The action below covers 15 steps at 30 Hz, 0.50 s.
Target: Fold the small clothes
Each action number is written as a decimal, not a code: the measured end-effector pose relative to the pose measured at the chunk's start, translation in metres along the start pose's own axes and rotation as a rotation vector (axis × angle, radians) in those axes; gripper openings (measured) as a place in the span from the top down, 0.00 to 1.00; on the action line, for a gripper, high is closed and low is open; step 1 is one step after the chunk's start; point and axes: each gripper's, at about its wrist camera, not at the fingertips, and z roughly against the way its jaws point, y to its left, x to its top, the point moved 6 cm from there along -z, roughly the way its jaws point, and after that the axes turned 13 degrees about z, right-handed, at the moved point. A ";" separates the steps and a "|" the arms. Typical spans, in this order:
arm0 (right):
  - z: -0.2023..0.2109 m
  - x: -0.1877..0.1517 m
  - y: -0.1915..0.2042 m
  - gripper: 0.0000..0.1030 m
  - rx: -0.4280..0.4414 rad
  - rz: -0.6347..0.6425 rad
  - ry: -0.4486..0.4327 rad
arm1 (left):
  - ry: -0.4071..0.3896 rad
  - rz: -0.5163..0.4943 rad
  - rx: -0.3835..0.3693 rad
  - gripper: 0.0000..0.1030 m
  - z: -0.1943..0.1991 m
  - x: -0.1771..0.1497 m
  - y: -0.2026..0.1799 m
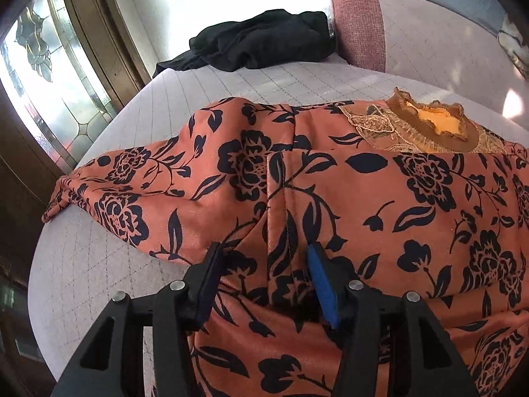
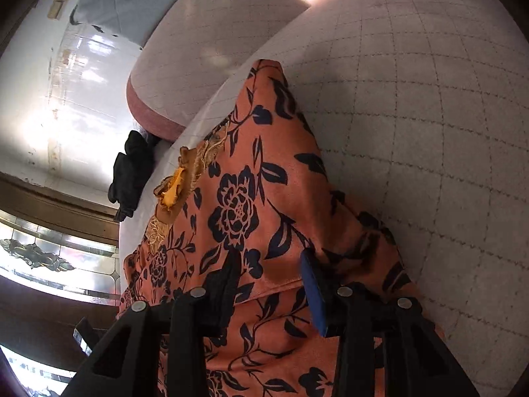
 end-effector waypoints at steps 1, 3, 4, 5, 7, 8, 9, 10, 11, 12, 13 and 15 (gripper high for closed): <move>0.002 0.003 0.004 0.60 -0.002 0.011 -0.010 | 0.018 0.034 -0.036 0.47 0.002 0.003 0.005; 0.014 0.009 0.020 0.60 0.017 0.062 -0.062 | 0.036 0.123 -0.082 0.45 0.007 0.011 0.024; 0.021 0.011 0.029 0.60 0.026 0.087 -0.093 | 0.035 0.170 -0.080 0.43 0.010 0.016 0.037; 0.025 0.012 0.036 0.60 0.034 0.109 -0.112 | 0.025 0.217 -0.072 0.38 0.013 0.021 0.052; 0.024 0.008 0.051 0.58 0.059 0.144 -0.111 | -0.019 0.309 -0.043 0.31 0.019 0.034 0.087; 0.020 0.005 0.056 0.58 0.058 0.162 -0.098 | -0.040 0.363 -0.016 0.23 0.021 0.040 0.109; 0.015 0.001 0.060 0.58 0.043 0.182 -0.082 | -0.057 0.422 0.013 0.17 0.022 0.045 0.131; 0.010 -0.003 0.062 0.58 0.027 0.203 -0.066 | -0.068 0.485 0.037 0.17 0.021 0.048 0.154; 0.005 -0.007 0.064 0.57 0.018 0.219 -0.049 | -0.073 0.547 0.050 0.17 0.018 0.049 0.177; 0.000 -0.011 0.066 0.57 0.015 0.228 -0.034 | -0.073 0.605 0.056 0.17 0.014 0.050 0.198; -0.004 -0.015 0.067 0.57 0.019 0.229 -0.018 | -0.064 0.657 0.059 0.17 0.008 0.050 0.216; -0.013 -0.023 0.070 0.57 0.034 0.230 0.019 | -0.032 0.745 0.031 0.17 -0.008 0.054 0.245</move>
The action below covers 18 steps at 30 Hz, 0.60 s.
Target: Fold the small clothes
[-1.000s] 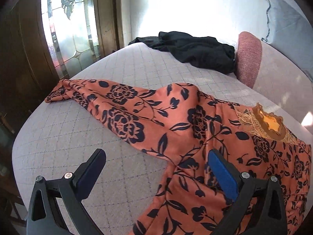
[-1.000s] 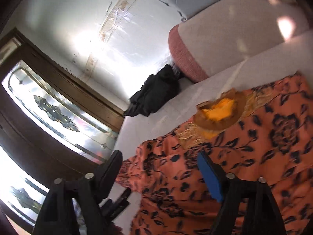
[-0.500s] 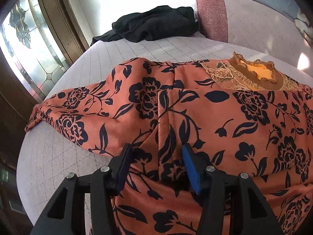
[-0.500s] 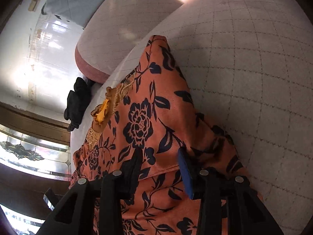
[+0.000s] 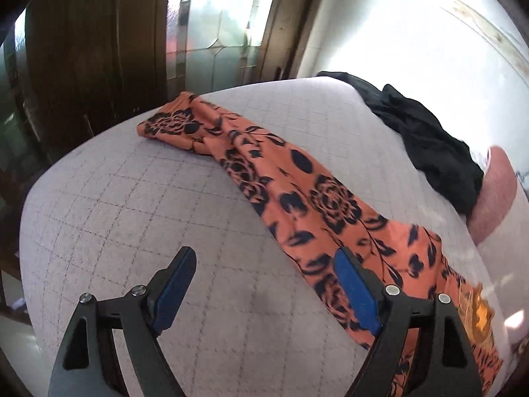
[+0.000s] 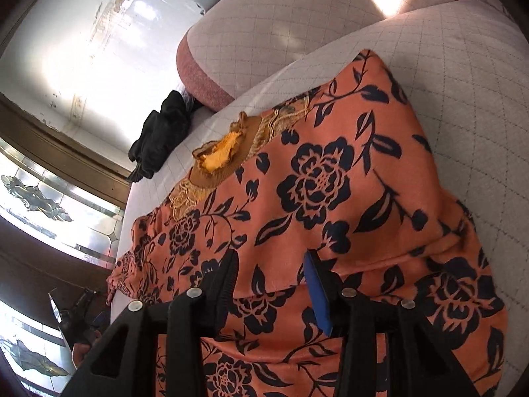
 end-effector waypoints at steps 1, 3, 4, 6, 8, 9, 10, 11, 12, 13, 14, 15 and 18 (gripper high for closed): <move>-0.004 -0.003 0.003 0.57 0.004 0.004 0.009 | 0.027 0.037 -0.022 0.17 -0.009 0.009 0.006; -0.010 -0.006 0.010 0.57 0.005 0.023 0.017 | 0.078 0.126 -0.069 0.17 -0.023 0.027 0.016; -0.012 -0.007 0.014 0.57 0.006 0.037 0.021 | 0.098 0.182 -0.099 0.17 -0.028 0.034 0.019; -0.015 -0.008 0.019 0.57 -0.003 0.064 0.025 | 0.123 0.276 -0.169 0.17 -0.036 0.046 0.023; -0.016 -0.008 0.020 0.57 -0.013 0.078 0.025 | 0.157 0.311 -0.185 0.17 -0.048 0.052 0.022; -0.017 -0.008 0.020 0.57 -0.011 0.073 0.024 | 0.173 0.311 -0.180 0.17 -0.054 0.053 0.020; -0.017 -0.007 0.020 0.57 -0.005 0.066 0.022 | 0.187 0.305 -0.174 0.17 -0.061 0.053 0.018; -0.017 -0.007 0.019 0.57 0.000 0.059 0.022 | 0.194 0.302 -0.166 0.17 -0.067 0.054 0.017; -0.018 -0.007 0.018 0.57 0.002 0.055 0.022 | 0.176 0.297 -0.161 0.17 -0.069 0.056 0.016; -0.018 -0.007 0.018 0.57 0.004 0.054 0.023 | 0.153 0.293 -0.162 0.17 -0.070 0.060 0.014; -0.018 -0.007 0.017 0.57 0.003 0.054 0.024 | 0.137 0.294 -0.165 0.17 -0.070 0.064 0.014; -0.018 -0.007 0.016 0.57 0.002 0.054 0.027 | 0.124 0.302 -0.174 0.17 -0.073 0.068 0.015; -0.018 -0.007 0.012 0.57 0.004 0.041 0.025 | 0.081 0.327 -0.187 0.31 -0.077 0.077 0.021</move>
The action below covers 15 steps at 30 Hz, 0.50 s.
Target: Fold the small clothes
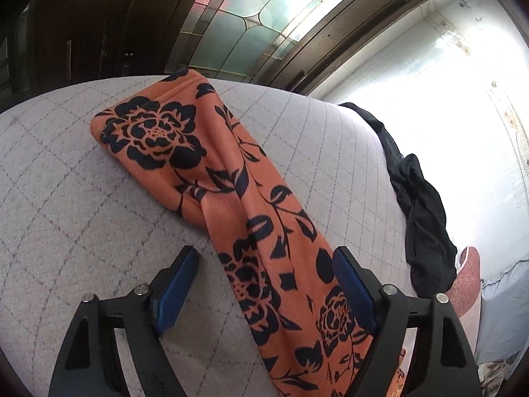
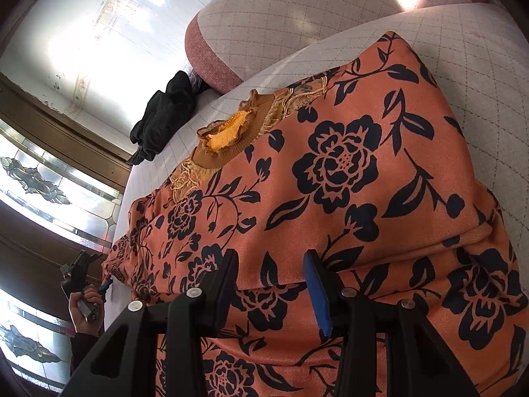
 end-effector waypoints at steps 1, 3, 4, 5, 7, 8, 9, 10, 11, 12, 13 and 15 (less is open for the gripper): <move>0.000 0.000 -0.001 0.57 0.002 -0.005 -0.001 | -0.015 -0.012 0.014 0.40 -0.001 0.004 0.000; 0.001 0.001 0.000 0.57 0.002 -0.006 -0.003 | -0.001 -0.020 0.004 0.85 -0.009 0.008 0.000; 0.001 0.002 0.000 0.57 0.000 -0.003 -0.005 | 0.028 -0.001 -0.025 0.88 -0.014 0.008 0.002; 0.001 0.001 0.001 0.57 -0.003 -0.001 -0.005 | 0.035 0.016 -0.044 0.90 -0.017 0.008 0.004; 0.001 0.001 0.001 0.57 -0.004 -0.002 -0.005 | 0.015 0.004 -0.047 0.92 -0.012 0.010 0.003; 0.002 0.001 0.000 0.57 -0.005 -0.004 -0.006 | -0.002 -0.012 -0.046 0.92 -0.006 0.009 -0.002; 0.003 0.001 0.000 0.57 -0.007 -0.006 -0.010 | -0.028 -0.033 -0.060 0.92 0.002 0.009 -0.010; 0.005 0.002 -0.001 0.57 -0.012 -0.007 -0.017 | -0.053 -0.057 -0.074 0.92 0.012 0.007 -0.019; 0.007 0.003 -0.001 0.57 -0.017 -0.009 -0.024 | -0.074 -0.085 -0.084 0.92 0.023 0.003 -0.030; 0.009 0.005 -0.002 0.57 -0.021 -0.013 -0.032 | -0.090 -0.121 -0.094 0.92 0.035 -0.002 -0.043; 0.011 0.006 -0.003 0.57 -0.023 -0.018 -0.041 | -0.105 -0.160 -0.105 0.92 0.046 -0.010 -0.056; 0.018 0.009 -0.006 0.57 -0.029 -0.025 -0.063 | -0.131 -0.252 -0.129 0.92 0.069 -0.031 -0.084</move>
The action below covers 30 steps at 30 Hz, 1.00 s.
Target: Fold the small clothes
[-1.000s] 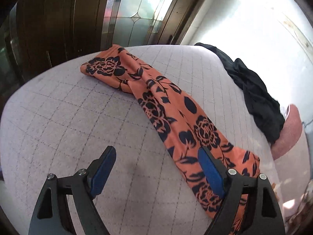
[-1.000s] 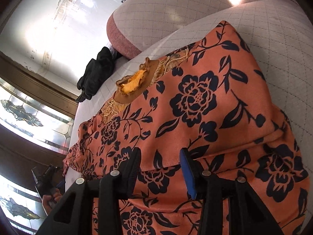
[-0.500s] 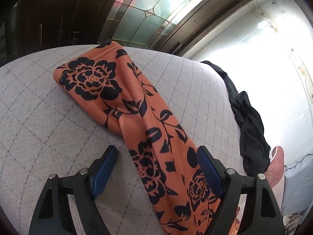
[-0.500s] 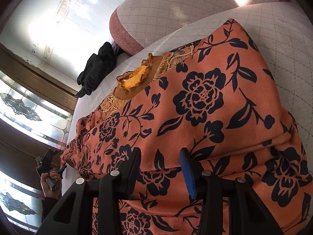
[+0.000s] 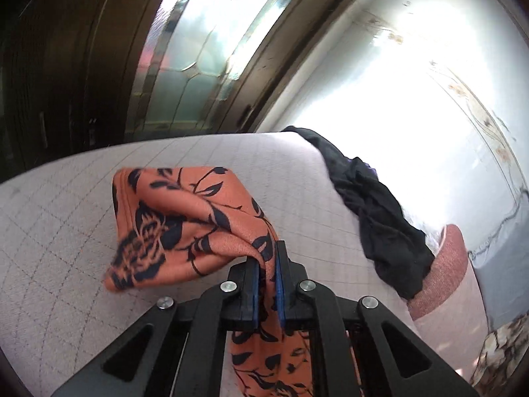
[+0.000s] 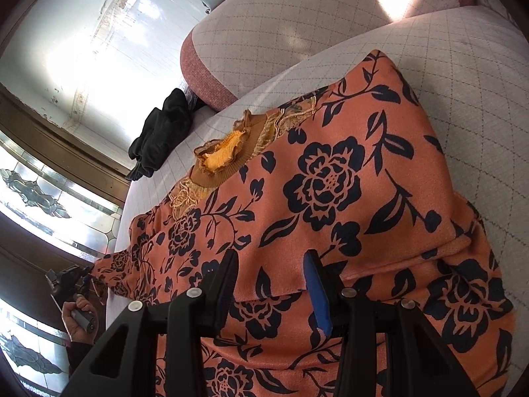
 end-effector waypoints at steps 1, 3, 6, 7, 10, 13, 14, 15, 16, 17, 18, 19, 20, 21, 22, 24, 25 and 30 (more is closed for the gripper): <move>0.004 0.002 -0.001 0.57 -0.002 -0.005 -0.013 | -0.009 -0.049 -0.011 0.92 0.010 -0.008 -0.018; 0.011 0.006 -0.005 0.57 -0.003 -0.016 -0.038 | -0.010 -0.141 -0.027 0.92 0.027 -0.030 -0.053; 0.017 0.007 -0.014 0.57 -0.017 -0.036 -0.058 | 0.029 -0.257 -0.073 0.92 0.045 -0.076 -0.098; 0.017 0.006 -0.017 0.57 -0.025 -0.043 -0.060 | 0.048 -0.288 -0.082 0.92 0.049 -0.093 -0.112; 0.020 0.006 -0.031 0.57 -0.060 -0.070 -0.071 | 0.144 -0.392 -0.118 0.92 0.057 -0.156 -0.150; 0.030 0.010 -0.041 0.57 -0.069 -0.106 -0.109 | 0.215 -0.615 -0.149 0.92 0.075 -0.237 -0.182; 0.034 0.013 -0.043 0.57 -0.071 -0.113 -0.124 | 0.258 -0.699 -0.146 0.90 0.079 -0.266 -0.188; 0.038 0.015 -0.045 0.57 -0.071 -0.118 -0.138 | 0.303 -0.769 -0.140 0.83 0.083 -0.292 -0.190; 0.043 0.018 -0.045 0.57 -0.071 -0.121 -0.150 | 0.342 -0.820 -0.141 0.79 0.087 -0.313 -0.190; 0.047 0.020 -0.046 0.57 -0.069 -0.123 -0.159 | 0.367 -0.851 -0.146 0.66 0.092 -0.328 -0.189; 0.051 0.022 -0.046 0.57 -0.069 -0.124 -0.168 | 0.377 -0.867 -0.144 0.47 0.098 -0.337 -0.187; 0.055 0.024 -0.047 0.57 -0.072 -0.126 -0.179 | 0.371 -0.871 -0.143 0.40 0.105 -0.340 -0.184; 0.060 0.025 -0.047 0.52 -0.073 -0.131 -0.191 | 0.354 -0.866 -0.153 0.33 0.112 -0.337 -0.184; 0.064 0.027 -0.048 0.44 -0.071 -0.139 -0.204 | 0.334 -0.856 -0.161 0.33 0.118 -0.328 -0.183; 0.069 0.028 -0.048 0.43 -0.065 -0.147 -0.217 | 0.311 -0.839 -0.167 0.33 0.124 -0.314 -0.180; 0.077 0.028 -0.047 0.43 -0.051 -0.150 -0.232 | 0.242 -0.770 -0.155 0.22 0.129 -0.278 -0.165; 0.080 0.027 -0.045 0.43 -0.047 -0.147 -0.235 | 0.199 -0.720 -0.126 0.20 0.127 -0.257 -0.152; 0.086 0.026 -0.028 0.43 -0.020 -0.097 -0.222 | 0.120 -0.474 0.136 0.21 0.084 -0.174 -0.053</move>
